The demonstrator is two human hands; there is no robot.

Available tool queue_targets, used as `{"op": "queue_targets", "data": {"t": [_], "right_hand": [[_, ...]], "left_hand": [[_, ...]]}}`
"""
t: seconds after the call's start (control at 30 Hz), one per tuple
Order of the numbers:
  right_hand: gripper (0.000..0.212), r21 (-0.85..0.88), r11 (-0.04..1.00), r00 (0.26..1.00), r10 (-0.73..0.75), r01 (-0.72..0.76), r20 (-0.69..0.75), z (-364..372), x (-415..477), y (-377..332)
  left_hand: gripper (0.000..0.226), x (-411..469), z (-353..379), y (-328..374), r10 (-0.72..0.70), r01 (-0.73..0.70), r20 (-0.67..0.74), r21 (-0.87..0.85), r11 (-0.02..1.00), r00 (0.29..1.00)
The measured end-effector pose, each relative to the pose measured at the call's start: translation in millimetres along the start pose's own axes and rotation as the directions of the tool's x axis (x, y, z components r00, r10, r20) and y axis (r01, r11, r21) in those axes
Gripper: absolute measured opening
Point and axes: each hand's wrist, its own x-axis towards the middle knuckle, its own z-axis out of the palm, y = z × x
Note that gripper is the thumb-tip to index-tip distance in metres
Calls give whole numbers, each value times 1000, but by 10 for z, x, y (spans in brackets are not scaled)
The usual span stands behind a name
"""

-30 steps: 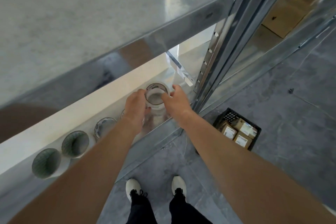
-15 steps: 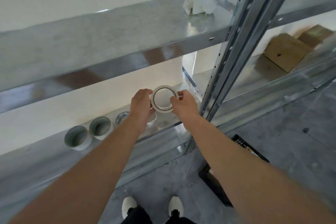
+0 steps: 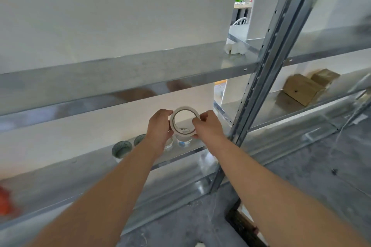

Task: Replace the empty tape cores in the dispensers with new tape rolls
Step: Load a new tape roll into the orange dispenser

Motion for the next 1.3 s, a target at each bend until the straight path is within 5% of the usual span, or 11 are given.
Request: {"op": "queue_targets", "data": {"t": [0.37,1.3], "right_hand": [[44,-9,993,993,-121,120,-16,411,-1084,-294],[40,47,947,845,-305,317,440,1769,-2712,-571]], "left_hand": [[22,-885,-903,257,81,-81,45,7,997,996],[27,-2501,-2842,290,144,-226,-415,-155,962,899]]}}
